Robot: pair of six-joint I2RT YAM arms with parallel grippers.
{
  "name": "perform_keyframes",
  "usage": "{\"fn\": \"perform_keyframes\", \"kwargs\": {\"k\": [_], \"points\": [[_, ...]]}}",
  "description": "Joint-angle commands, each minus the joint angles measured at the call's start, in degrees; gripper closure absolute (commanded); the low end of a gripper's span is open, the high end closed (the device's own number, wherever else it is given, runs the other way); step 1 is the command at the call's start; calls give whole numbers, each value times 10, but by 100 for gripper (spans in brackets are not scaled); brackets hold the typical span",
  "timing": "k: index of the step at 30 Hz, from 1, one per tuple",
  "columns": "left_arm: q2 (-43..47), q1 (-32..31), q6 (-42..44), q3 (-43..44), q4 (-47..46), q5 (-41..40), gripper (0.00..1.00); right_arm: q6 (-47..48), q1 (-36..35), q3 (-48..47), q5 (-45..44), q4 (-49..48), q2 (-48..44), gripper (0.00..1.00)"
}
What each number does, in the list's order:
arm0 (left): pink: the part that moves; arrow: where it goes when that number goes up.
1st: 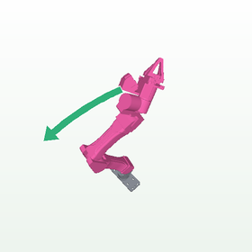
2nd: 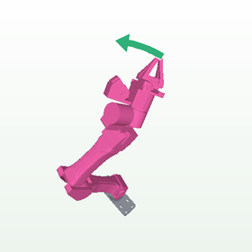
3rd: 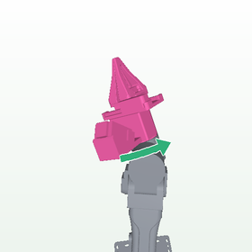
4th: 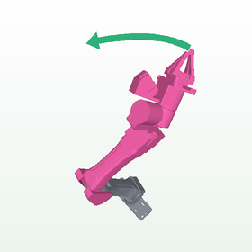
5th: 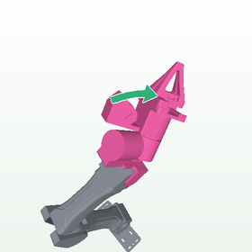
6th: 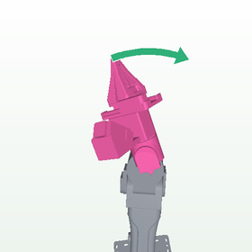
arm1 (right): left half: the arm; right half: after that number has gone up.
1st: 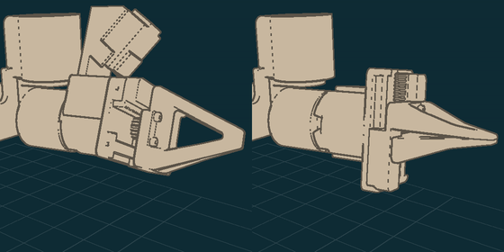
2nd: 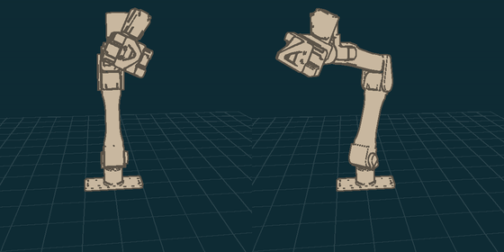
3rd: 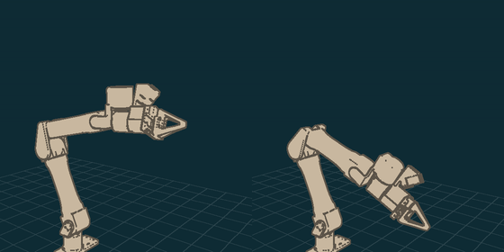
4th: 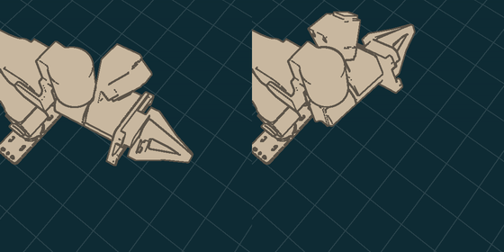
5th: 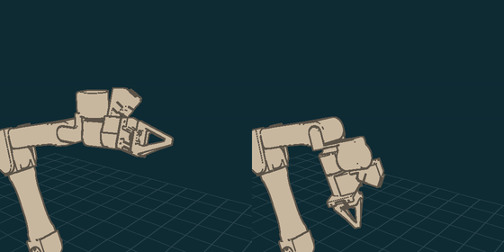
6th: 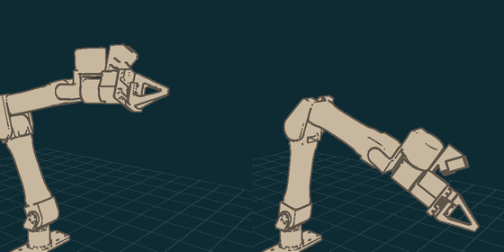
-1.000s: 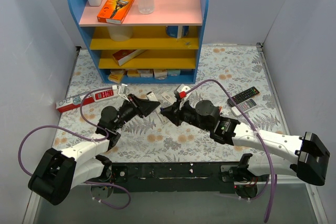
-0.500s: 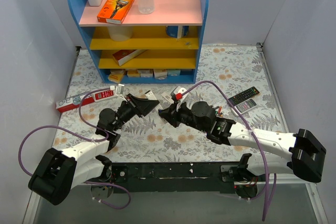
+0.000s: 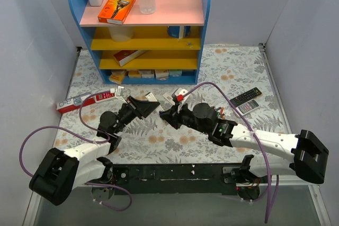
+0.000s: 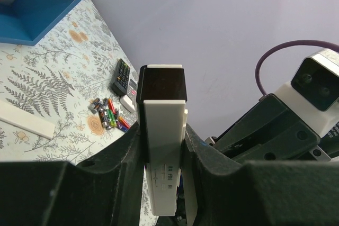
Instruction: Load the batteries into the remote control
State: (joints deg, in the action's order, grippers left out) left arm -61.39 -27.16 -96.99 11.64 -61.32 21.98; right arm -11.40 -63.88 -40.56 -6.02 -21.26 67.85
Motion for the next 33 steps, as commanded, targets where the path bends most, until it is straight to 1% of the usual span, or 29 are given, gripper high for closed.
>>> {"fn": "perform_keyframes", "kwargs": {"k": [1, 13, 24, 33], "points": [[6, 1, -30, -2, -52, -10, 100, 6, -3, 12, -11, -19, -7, 88], [6, 1, -38, -9, -60, -12, 100, 12, -3, 1, 6, 3, -8, 88], [-8, 0, -22, -6, -69, 22, 100, -4, -3, -7, -12, 24, -19, 89], [-9, 1, -15, -1, -73, 28, 100, -5, -3, -16, 19, 37, -7, 90]]}}
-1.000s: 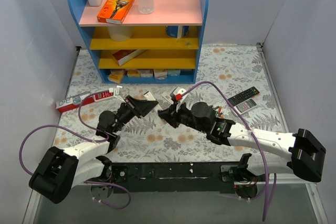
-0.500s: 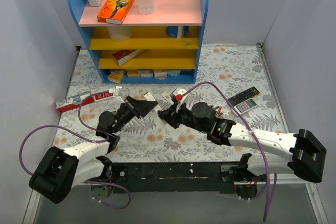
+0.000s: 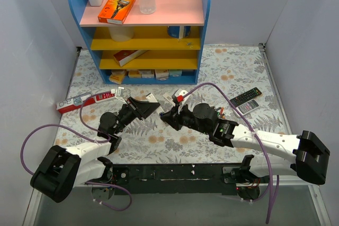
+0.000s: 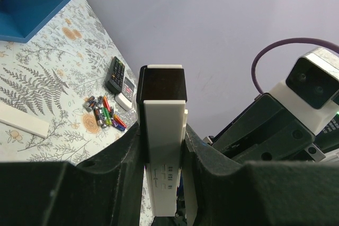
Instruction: Load the batteries into the remote control
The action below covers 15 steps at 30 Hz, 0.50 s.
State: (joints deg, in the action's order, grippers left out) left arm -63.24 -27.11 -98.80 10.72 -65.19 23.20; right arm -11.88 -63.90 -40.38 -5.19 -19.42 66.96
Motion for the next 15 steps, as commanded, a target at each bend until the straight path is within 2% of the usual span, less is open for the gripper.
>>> {"fn": "perform_keyframes", "kwargs": {"k": [1, 7, 15], "points": [[15, 0, 12, 9, -30, 15, 100, 1, -3, -20, 11, 22, 3, 90], [37, 0, 42, 11, 1, 11, 100, -5, -3, -33, -3, 50, 5, 90], [33, 0, 34, 11, -18, 14, 100, -12, -3, -33, 5, 47, 12, 89]]}}
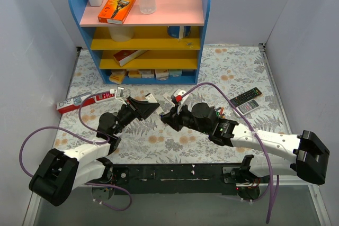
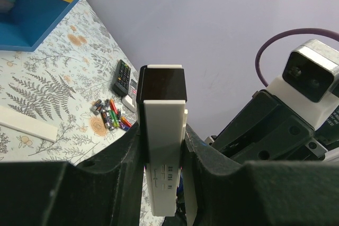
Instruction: Load the batteries into the remote control
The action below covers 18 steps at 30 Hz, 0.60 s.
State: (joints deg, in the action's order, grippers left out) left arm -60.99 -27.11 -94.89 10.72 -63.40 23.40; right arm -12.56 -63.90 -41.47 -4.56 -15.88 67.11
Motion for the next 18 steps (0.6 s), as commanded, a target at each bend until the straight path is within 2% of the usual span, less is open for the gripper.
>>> {"fn": "perform_keyframes", "kwargs": {"k": [1, 11, 18], "points": [[9, 0, -5, 11, -38, 16, 100, -5, -2, -23, 2, 12, 13, 88], [-14, 0, -27, 10, -69, 27, 100, -3, -2, -30, 18, 7, 29, 79], [-12, 0, -33, 5, -74, 24, 100, -9, -2, -25, 3, 7, 29, 76]]}}
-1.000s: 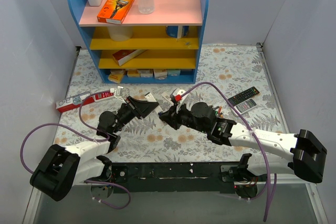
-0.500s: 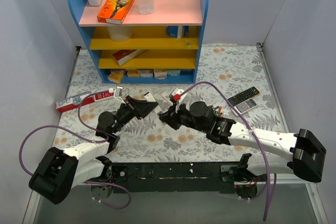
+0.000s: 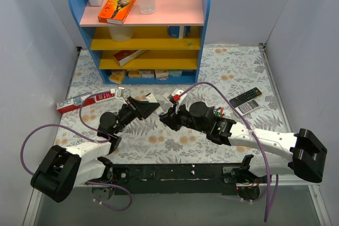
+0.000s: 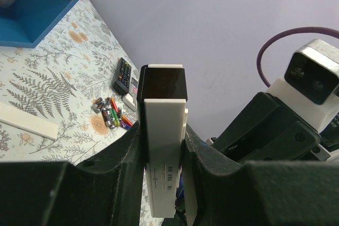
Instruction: Load the batteries into the remote control
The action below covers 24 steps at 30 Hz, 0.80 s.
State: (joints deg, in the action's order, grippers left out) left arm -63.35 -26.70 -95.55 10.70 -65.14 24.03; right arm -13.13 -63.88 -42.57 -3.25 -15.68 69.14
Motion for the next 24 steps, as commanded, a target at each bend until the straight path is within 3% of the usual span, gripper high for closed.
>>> {"fn": "perform_keyframes", "kwargs": {"k": [1, 13, 24], "points": [[12, -5, -27, 5, -57, 17, 100, -3, -2, -12, -11, 5, 8, 74], [13, -4, -60, -2, -59, -3, 100, -8, -2, 0, -22, 0, -4, 73], [-19, -4, -109, -16, -57, -5, 100, -16, -2, 8, -44, -13, -23, 79]]}}
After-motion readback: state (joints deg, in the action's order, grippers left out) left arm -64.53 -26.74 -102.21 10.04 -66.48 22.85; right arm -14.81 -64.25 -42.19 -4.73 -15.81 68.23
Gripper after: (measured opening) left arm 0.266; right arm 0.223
